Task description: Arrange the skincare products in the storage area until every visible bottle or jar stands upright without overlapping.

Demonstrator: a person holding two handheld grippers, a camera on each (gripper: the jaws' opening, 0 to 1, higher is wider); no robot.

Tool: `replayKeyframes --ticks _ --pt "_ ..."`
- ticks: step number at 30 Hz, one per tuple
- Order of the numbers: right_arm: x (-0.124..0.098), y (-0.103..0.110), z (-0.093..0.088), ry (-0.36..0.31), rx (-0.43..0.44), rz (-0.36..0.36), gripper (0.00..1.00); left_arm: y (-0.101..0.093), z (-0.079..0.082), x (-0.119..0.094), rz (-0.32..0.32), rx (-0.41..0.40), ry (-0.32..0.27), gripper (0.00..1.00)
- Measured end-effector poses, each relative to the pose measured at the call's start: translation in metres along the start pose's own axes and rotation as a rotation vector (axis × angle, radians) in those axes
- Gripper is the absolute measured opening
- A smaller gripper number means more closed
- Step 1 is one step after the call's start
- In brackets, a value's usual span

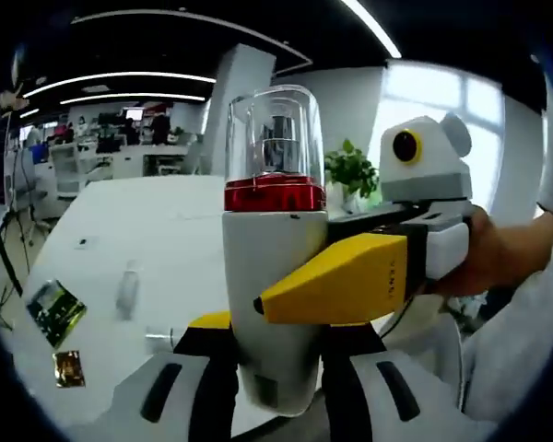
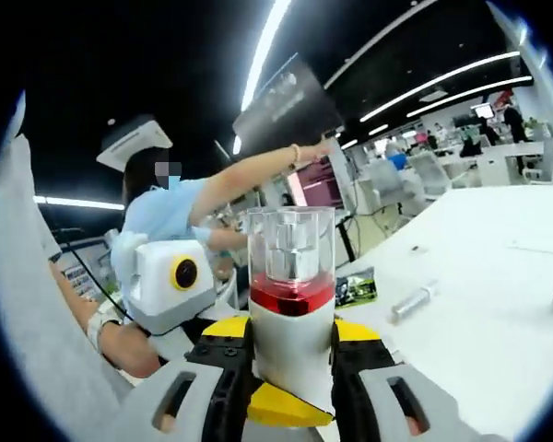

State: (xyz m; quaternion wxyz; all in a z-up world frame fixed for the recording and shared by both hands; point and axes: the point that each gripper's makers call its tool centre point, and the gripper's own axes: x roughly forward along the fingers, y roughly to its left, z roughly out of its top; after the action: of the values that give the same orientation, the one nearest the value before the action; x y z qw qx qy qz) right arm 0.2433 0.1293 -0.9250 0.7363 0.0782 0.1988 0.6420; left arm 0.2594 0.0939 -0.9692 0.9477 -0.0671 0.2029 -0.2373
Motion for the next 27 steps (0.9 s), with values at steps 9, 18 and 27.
replayKeyframes --ticks 9,18,27 --pt "-0.003 0.0 -0.005 0.031 0.029 -0.001 0.27 -0.005 -0.005 -0.002 -0.03 0.008 0.001 0.29" --pt "-0.006 -0.002 -0.007 0.048 -0.025 -0.062 0.24 -0.007 -0.005 0.002 -0.031 0.026 -0.023 0.3" --pt "-0.015 -0.021 0.002 0.027 -0.044 -0.115 0.24 -0.008 -0.021 0.001 -0.056 0.159 0.032 0.3"
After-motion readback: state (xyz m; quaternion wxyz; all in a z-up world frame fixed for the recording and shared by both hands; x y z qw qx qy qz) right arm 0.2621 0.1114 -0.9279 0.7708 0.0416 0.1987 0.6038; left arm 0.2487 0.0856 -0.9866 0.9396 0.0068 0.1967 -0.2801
